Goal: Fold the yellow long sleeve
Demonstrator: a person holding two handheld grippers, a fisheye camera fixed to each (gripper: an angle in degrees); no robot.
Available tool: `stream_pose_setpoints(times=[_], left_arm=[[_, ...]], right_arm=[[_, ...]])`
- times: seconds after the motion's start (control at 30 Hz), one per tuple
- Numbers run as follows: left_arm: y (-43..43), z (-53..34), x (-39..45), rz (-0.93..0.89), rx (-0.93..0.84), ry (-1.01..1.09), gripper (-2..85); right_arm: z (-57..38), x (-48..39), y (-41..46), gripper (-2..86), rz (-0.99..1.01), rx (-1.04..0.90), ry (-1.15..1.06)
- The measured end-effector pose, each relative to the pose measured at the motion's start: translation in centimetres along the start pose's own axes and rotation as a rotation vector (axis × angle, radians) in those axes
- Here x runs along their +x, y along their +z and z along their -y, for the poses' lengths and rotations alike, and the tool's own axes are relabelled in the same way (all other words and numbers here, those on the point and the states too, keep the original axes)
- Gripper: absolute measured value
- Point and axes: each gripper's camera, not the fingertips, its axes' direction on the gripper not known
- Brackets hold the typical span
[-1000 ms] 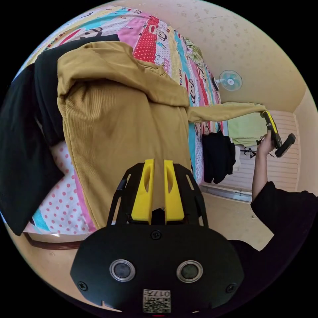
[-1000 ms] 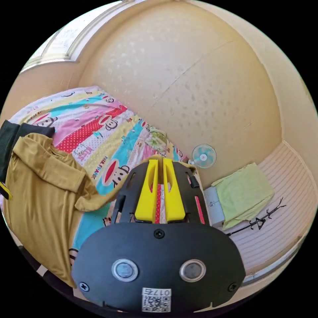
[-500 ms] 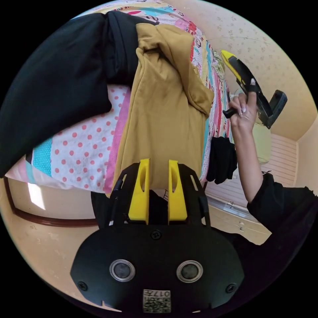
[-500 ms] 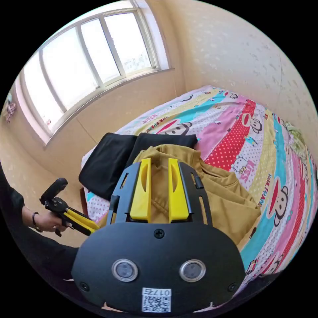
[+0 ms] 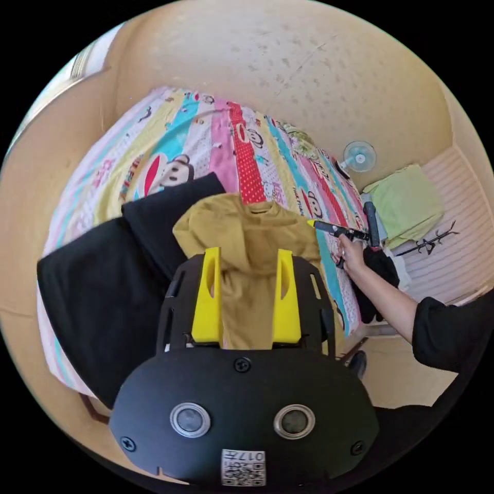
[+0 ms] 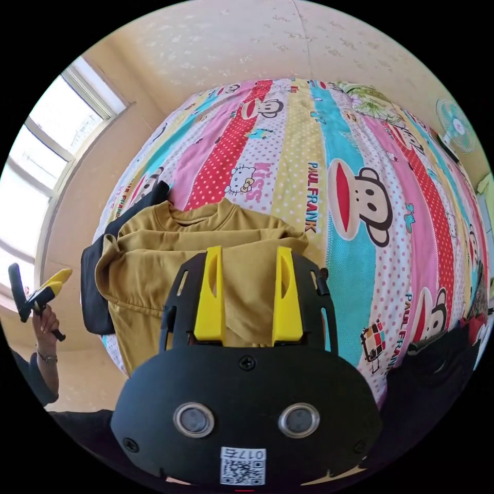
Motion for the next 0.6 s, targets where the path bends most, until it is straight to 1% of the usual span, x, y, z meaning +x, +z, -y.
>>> stream_pose_setpoints(times=[0.03, 0.07, 0.1, 0.13, 0.17, 0.2, 0.23, 0.27, 0.3, 0.33, 0.37, 0.4, 0.43, 0.47, 0.5, 0.53, 0.57, 0.6], left_arm=[[2.0, 2.1, 0.7, 0.062, -0.033, 0.025, 14.7], [4.6, 3.4, 1.1, 0.131, -0.079, 0.041, 14.5], [6.0, 3.8, 1.1, 0.169, -0.103, 0.04, 13.3], [8.6, 4.2, 0.6, 0.227, -0.169, 0.03, 10.9], [9.9, 4.3, -0.2, 0.213, -0.233, 0.009, 5.3], [9.8, 4.2, -0.6, 0.179, -0.23, -0.011, 2.5], [8.2, 3.7, -1.6, 0.079, -0.143, -0.053, 1.4], [6.1, 3.0, -2.6, -0.055, -0.019, -0.062, 0.7], [5.1, 2.7, -3.2, -0.12, 0.044, -0.067, 0.5], [3.6, 2.0, -4.6, -0.221, 0.149, -0.101, 0.2], [3.1, 1.3, -6.0, -0.27, 0.205, -0.143, 0.2], [3.2, 1.2, -6.5, -0.275, 0.201, -0.16, 0.3], [4.0, 1.1, -7.4, -0.265, 0.14, -0.199, 0.6], [4.8, 1.2, -7.5, -0.247, 0.075, -0.222, 3.2], [5.2, 1.2, -7.3, -0.234, 0.053, -0.226, 4.5], [5.8, 1.3, -6.3, -0.18, 0.01, -0.223, 12.1], [6.6, 1.5, -4.7, -0.097, -0.03, -0.183, 16.3], [7.2, 1.7, -3.7, -0.048, -0.049, -0.154, 16.7]], right_arm=[[0.8, -0.5, 1.0, 11.9, -0.004, -0.033, -0.009], [1.5, -0.8, 2.5, 9.2, -0.077, -0.098, -0.008], [1.7, -0.9, 3.2, 7.1, -0.133, -0.129, 0.003], [1.8, -0.7, 3.6, 4.2, -0.23, -0.137, 0.04], [1.7, -0.4, 2.5, 2.7, -0.241, -0.092, 0.055], [1.7, -0.2, 1.6, 2.4, -0.236, -0.058, 0.067], [1.7, 0.2, -0.4, 1.9, -0.237, 0.011, 0.095], [1.8, 0.8, -2.1, 1.7, -0.246, 0.061, 0.116], [2.0, 1.1, -2.7, 1.7, -0.248, 0.078, 0.122], [2.4, 1.8, -3.6, 1.8, -0.254, 0.098, 0.131], [2.9, 2.4, -3.9, 2.1, -0.244, 0.096, 0.13], [3.1, 2.7, -3.9, 2.4, -0.22, 0.088, 0.126], [3.6, 3.0, -3.7, 3.2, -0.131, 0.055, 0.098], [4.0, 3.0, -3.5, 4.4, -0.049, 0.015, 0.067], [4.1, 2.8, -3.3, 7.0, -0.022, -0.003, 0.051], [4.1, 2.3, -2.7, 12.3, -0.014, -0.044, 0.042], [3.9, 1.8, -2.0, 12.9, -0.053, -0.086, 0.046], [3.8, 1.6, -1.5, 13.3, -0.08, -0.11, 0.047]])
